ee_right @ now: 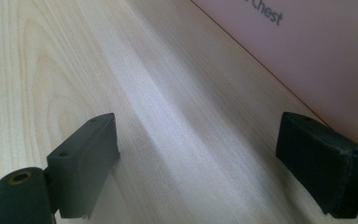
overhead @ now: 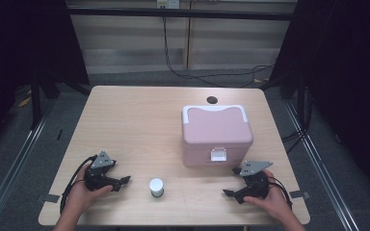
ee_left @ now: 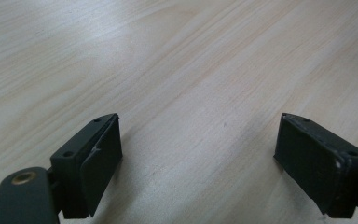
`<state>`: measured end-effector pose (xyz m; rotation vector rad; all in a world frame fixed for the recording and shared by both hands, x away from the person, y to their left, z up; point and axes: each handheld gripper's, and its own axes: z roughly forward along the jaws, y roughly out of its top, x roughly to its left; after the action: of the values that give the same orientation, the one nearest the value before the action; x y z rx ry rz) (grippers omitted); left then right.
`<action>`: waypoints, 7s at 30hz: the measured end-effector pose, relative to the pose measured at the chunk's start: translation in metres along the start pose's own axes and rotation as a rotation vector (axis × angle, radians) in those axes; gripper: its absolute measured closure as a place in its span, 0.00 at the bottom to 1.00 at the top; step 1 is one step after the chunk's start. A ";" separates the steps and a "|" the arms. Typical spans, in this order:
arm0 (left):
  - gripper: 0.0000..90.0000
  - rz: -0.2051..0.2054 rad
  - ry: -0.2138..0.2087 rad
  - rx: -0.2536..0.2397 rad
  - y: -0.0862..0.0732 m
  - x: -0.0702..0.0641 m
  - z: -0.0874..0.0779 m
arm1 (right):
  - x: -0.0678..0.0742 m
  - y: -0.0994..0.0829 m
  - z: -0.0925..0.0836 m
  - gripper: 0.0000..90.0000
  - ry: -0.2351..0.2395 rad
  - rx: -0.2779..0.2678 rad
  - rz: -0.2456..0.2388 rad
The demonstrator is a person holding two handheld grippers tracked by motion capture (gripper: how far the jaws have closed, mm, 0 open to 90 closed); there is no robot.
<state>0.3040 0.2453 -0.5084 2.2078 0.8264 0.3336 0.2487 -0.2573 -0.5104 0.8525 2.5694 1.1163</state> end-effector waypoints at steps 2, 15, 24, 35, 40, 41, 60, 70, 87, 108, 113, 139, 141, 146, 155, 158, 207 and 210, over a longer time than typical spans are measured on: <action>0.16 0.000 0.000 0.000 0.000 0.000 0.000 | -0.001 -0.002 -0.002 0.15 0.001 -0.004 0.002; 0.25 -0.003 -0.005 0.140 0.019 -0.004 0.000 | -0.033 -0.011 -0.033 0.36 -0.061 0.058 0.023; 0.35 0.039 -0.065 0.251 0.066 -0.012 0.014 | -0.061 -0.012 -0.042 0.69 -0.070 0.129 0.041; 0.33 0.062 -0.082 0.277 0.112 -0.020 0.028 | -0.091 0.017 -0.058 1.00 -0.100 0.098 0.073; 0.31 0.059 -0.099 0.285 0.112 -0.020 0.034 | -0.098 0.036 -0.058 1.00 -0.130 0.079 0.063; 0.31 0.055 -0.102 0.287 0.112 -0.021 0.035 | -0.100 0.040 -0.057 1.00 -0.132 0.071 0.056; 0.27 0.122 -0.141 0.217 0.132 -0.033 0.029 | -0.095 0.076 -0.038 1.00 -0.102 -0.026 0.053; 0.26 0.156 -0.154 0.183 0.138 -0.037 0.027 | -0.089 0.091 -0.027 1.00 -0.084 -0.049 0.043; 0.25 0.177 -0.175 0.140 0.147 -0.037 0.032 | -0.083 0.111 -0.004 1.00 -0.054 -0.059 0.027; 0.28 0.178 -0.161 0.203 0.138 -0.033 0.014 | -0.075 0.126 0.012 1.00 -0.023 -0.061 0.019; 0.28 0.169 -0.156 0.210 0.138 -0.031 0.011 | -0.074 0.130 0.015 1.00 -0.021 -0.056 0.006; 0.28 -0.030 -0.129 0.300 0.150 -0.003 -0.015 | -0.069 0.158 -0.049 1.00 0.001 -0.107 0.049; 0.28 -0.045 -0.127 0.303 0.152 -0.003 -0.017 | -0.069 0.160 -0.051 1.00 0.003 -0.113 0.048; 0.24 -0.084 -0.120 0.331 0.159 0.003 -0.022 | -0.058 0.177 -0.054 1.00 0.021 -0.130 0.029; 0.18 -0.142 -0.125 0.319 0.163 0.015 -0.029 | -0.041 0.199 -0.037 1.00 0.064 -0.140 -0.002; 0.17 -0.185 -0.116 0.318 0.161 0.019 -0.028 | -0.037 0.202 -0.029 1.00 0.071 -0.133 -0.013; 0.19 -0.294 -0.086 0.302 0.238 0.044 -0.001 | -0.035 0.191 -0.004 1.00 0.086 -0.167 0.034; 0.19 -0.303 -0.093 0.296 0.243 0.041 0.006 | -0.035 0.191 -0.004 1.00 0.084 -0.167 0.038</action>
<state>0.4493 0.1431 -0.3372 2.2982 1.2018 -0.0423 0.3565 -0.1758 -0.3711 0.8333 2.4909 1.3837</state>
